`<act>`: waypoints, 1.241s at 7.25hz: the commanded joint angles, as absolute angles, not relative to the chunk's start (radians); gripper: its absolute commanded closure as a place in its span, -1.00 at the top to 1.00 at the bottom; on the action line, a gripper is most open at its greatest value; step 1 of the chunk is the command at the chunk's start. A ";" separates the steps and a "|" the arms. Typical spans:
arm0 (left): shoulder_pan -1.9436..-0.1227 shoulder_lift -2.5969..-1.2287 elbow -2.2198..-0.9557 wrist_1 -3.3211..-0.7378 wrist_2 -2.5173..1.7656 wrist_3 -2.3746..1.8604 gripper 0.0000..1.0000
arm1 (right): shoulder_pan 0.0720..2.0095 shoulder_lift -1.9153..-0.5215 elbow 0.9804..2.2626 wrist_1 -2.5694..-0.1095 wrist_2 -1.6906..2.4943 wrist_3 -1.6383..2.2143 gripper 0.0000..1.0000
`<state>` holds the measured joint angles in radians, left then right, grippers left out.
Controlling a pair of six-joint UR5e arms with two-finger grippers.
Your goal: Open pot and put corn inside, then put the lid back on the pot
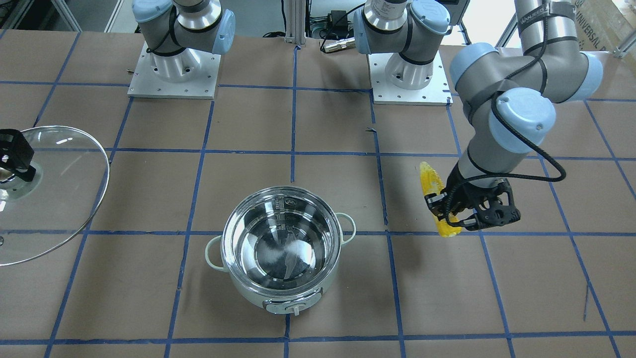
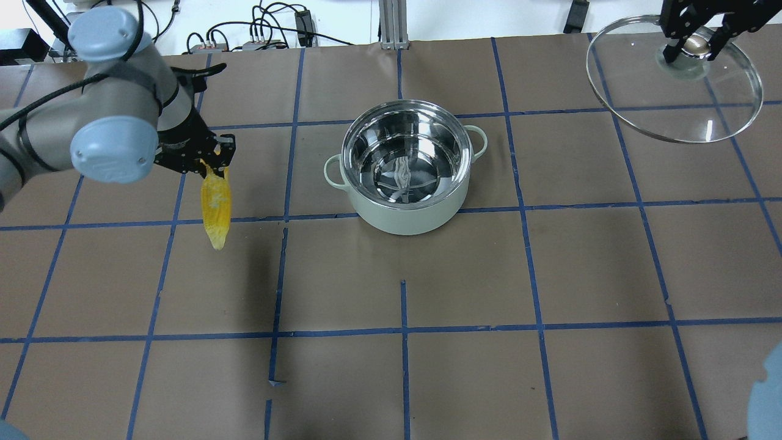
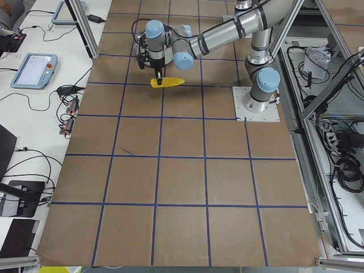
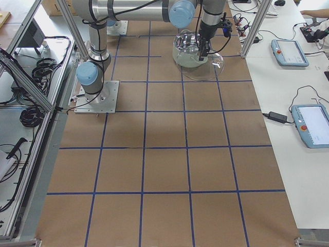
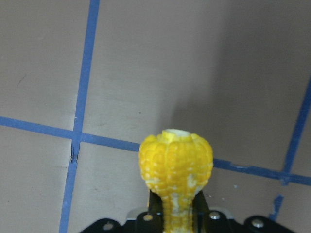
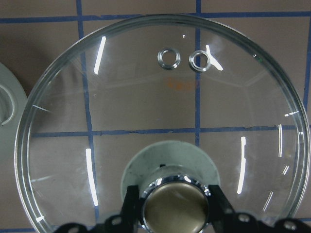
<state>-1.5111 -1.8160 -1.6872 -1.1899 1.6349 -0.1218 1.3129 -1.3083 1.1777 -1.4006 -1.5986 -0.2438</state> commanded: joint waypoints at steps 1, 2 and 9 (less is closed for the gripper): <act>-1.743 -1.880 -1.472 -1.301 1.637 -0.355 -0.78 | 1.305 -1.315 1.195 -1.411 -1.598 -0.253 -0.73; -1.819 -1.941 -1.391 -1.311 1.634 -0.441 -0.78 | 1.305 -1.313 1.195 -1.411 -1.597 -0.253 -0.73; -1.941 -2.128 -1.232 -1.322 1.583 -0.495 -0.78 | 1.307 -1.316 1.197 -1.402 -1.594 -0.259 -0.72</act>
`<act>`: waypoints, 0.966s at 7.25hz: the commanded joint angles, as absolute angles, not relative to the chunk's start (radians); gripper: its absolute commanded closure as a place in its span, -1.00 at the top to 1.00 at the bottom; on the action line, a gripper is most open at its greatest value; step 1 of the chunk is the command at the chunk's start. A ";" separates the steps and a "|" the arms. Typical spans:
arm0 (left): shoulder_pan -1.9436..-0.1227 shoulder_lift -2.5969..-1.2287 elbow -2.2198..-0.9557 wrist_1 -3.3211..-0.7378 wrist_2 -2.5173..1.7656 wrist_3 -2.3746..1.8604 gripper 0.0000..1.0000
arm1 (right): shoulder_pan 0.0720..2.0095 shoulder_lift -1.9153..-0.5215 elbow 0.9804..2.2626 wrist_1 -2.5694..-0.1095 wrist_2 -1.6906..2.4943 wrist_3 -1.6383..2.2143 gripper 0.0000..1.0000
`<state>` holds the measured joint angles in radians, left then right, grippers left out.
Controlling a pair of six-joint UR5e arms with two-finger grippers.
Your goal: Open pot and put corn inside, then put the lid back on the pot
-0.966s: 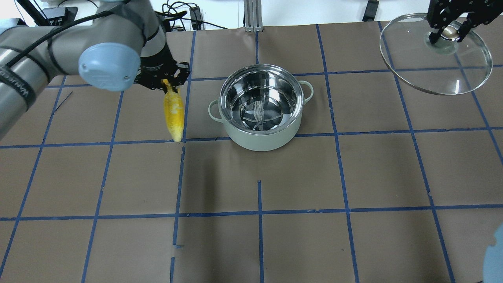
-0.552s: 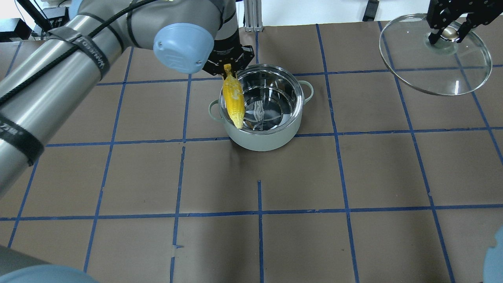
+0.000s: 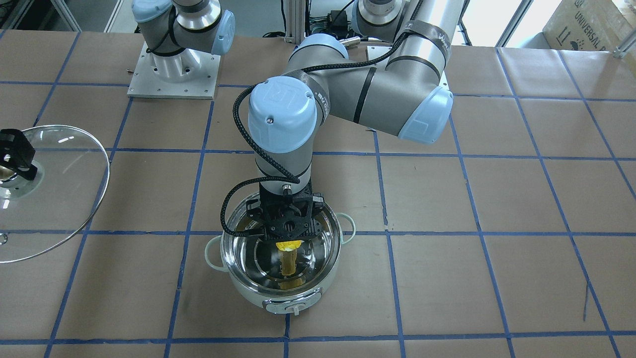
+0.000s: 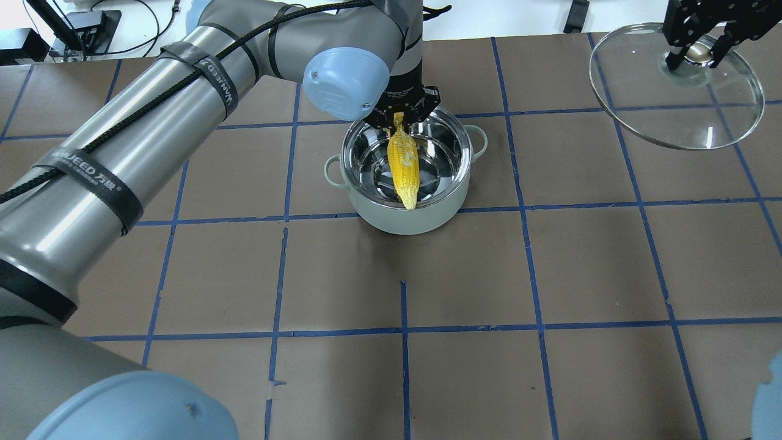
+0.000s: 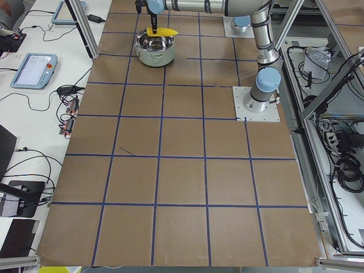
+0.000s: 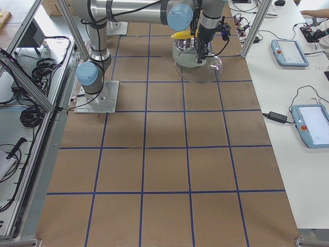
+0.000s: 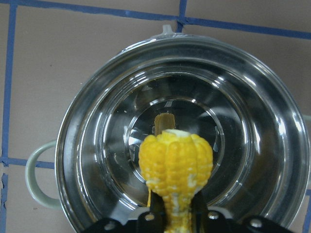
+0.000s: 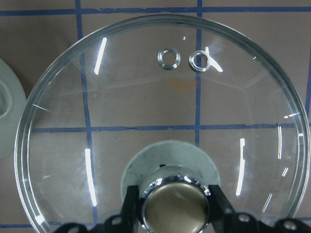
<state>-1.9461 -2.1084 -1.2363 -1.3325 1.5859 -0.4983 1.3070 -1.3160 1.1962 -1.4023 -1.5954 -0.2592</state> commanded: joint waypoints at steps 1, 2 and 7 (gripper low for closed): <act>-1.933 -2.126 -1.229 -1.319 1.572 -0.489 -0.78 | 1.307 -1.316 1.197 -1.402 -1.594 -0.259 -0.72; -1.925 -2.126 -1.229 -1.310 1.572 -0.483 -0.78 | 1.307 -1.316 1.195 -1.402 -1.594 -0.259 -0.72; -1.916 -2.135 -1.230 -1.289 1.545 -0.486 1.00 | 1.307 -1.316 1.195 -1.402 -1.594 -0.259 -0.72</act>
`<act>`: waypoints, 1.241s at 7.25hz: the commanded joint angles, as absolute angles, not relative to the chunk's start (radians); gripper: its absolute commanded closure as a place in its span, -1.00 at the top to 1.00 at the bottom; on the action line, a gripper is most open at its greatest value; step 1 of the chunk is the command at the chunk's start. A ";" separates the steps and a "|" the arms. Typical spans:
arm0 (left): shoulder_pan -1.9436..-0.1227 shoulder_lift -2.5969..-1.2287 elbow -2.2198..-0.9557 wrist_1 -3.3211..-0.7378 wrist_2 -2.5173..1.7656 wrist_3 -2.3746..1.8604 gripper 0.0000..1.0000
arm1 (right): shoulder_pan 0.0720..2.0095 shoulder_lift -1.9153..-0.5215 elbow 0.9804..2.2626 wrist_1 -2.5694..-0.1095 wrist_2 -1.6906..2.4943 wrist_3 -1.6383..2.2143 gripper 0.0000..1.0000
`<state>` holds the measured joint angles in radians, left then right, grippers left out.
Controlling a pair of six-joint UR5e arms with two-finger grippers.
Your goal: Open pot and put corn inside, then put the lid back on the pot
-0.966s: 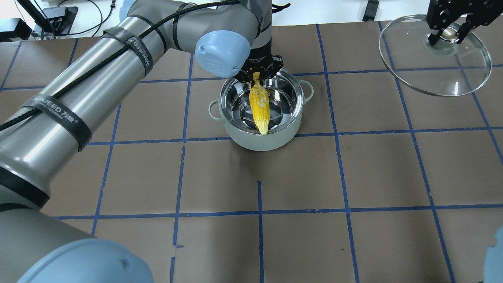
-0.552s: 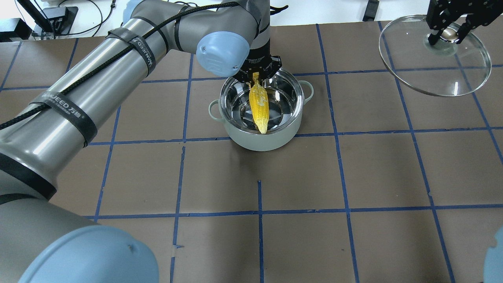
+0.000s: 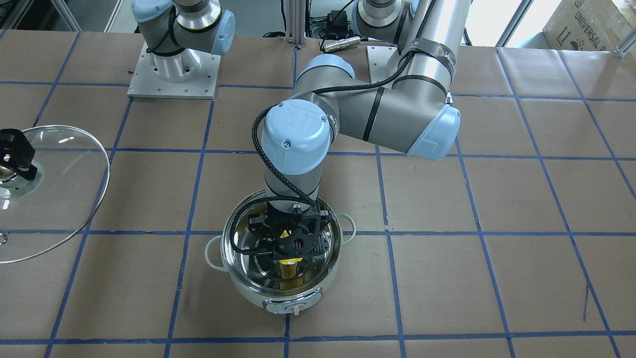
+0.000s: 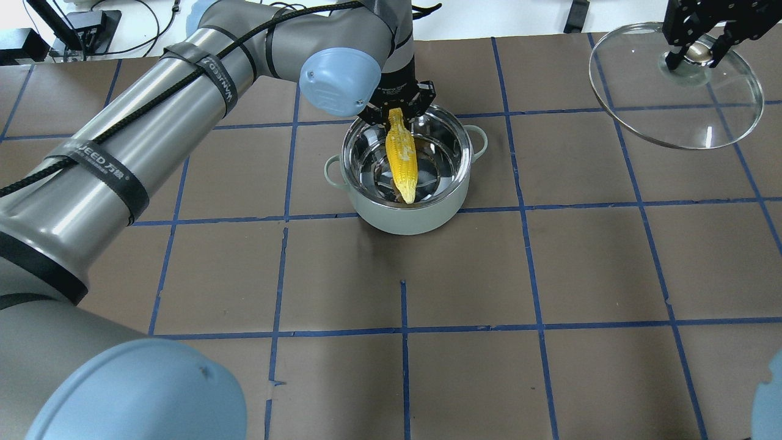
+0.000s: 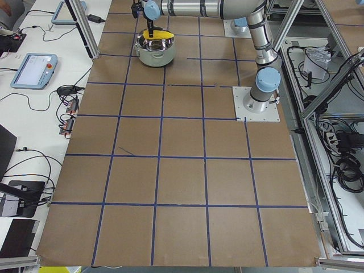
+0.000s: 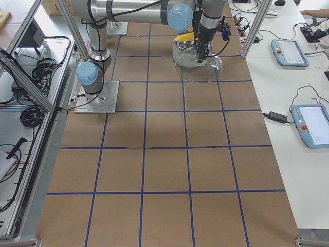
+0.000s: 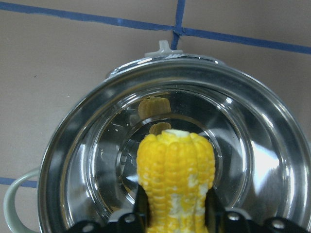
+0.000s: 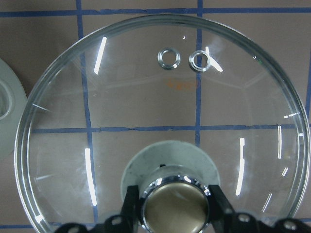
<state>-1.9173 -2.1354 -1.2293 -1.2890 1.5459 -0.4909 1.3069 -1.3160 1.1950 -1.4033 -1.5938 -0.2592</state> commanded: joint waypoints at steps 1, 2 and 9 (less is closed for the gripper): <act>-1.905 -2.134 -1.230 -1.289 1.543 -0.482 1.00 | 1.307 -1.316 1.193 -1.404 -1.594 -0.259 -0.72; -1.857 -2.119 -1.229 -1.289 1.534 -0.394 1.00 | 1.307 -1.316 1.195 -1.404 -1.594 -0.259 -0.72; -1.513 -1.944 -1.256 -1.621 1.500 0.004 1.00 | 1.582 -1.307 1.181 -1.471 -1.557 -0.062 -0.72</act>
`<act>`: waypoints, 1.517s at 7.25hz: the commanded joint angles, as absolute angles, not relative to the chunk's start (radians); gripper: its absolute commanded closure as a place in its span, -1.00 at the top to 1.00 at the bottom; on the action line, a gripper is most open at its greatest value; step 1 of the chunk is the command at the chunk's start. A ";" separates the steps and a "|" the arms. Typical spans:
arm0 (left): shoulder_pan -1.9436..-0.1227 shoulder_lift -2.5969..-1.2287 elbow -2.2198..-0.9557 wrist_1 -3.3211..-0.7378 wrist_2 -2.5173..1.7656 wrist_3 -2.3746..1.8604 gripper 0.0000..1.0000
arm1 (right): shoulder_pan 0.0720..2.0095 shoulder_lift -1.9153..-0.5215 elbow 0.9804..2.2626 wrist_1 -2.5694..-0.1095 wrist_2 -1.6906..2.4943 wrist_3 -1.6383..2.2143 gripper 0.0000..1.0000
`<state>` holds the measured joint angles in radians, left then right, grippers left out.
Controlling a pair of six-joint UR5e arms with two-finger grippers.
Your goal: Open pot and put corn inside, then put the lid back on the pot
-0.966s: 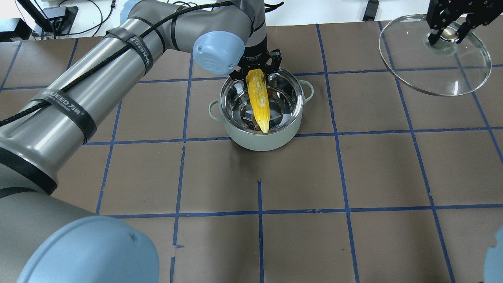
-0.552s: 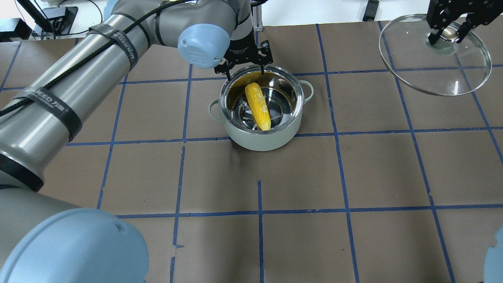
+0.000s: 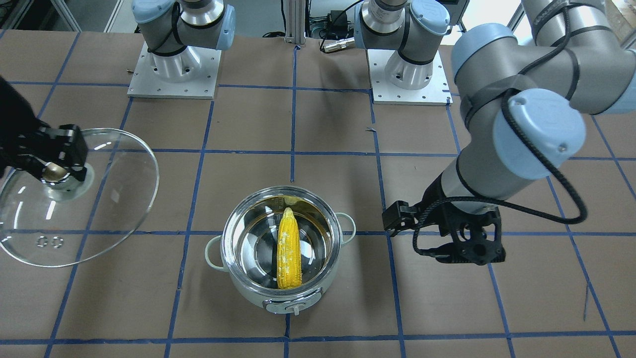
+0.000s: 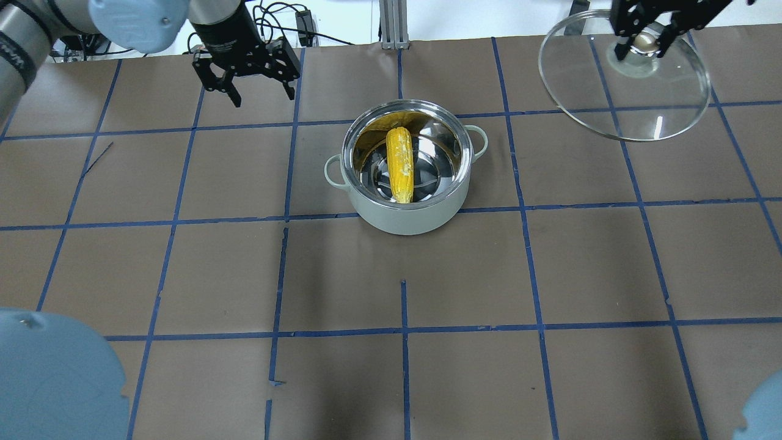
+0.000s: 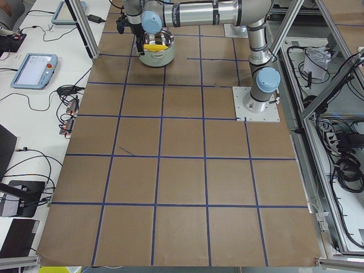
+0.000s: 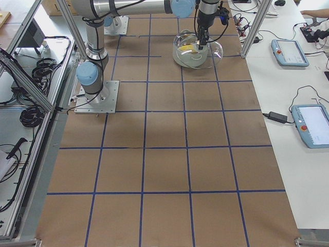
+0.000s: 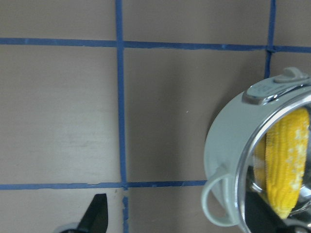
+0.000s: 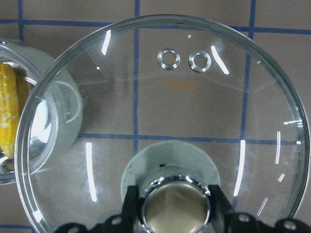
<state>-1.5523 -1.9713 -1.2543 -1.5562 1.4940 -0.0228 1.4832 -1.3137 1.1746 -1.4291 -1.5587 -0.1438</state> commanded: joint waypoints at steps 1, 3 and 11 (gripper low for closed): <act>-1.496 -1.927 -1.256 -1.684 1.531 0.006 1.00 | 1.641 -1.281 1.186 -1.526 -1.549 0.039 -0.72; -1.494 -1.908 -1.258 -1.694 1.551 0.011 1.00 | 1.771 -1.215 1.190 -1.573 -1.558 0.176 -0.72; -1.500 -1.738 -1.479 -1.664 1.542 -0.006 1.00 | 1.916 -1.060 1.197 -1.684 -1.598 0.299 -0.72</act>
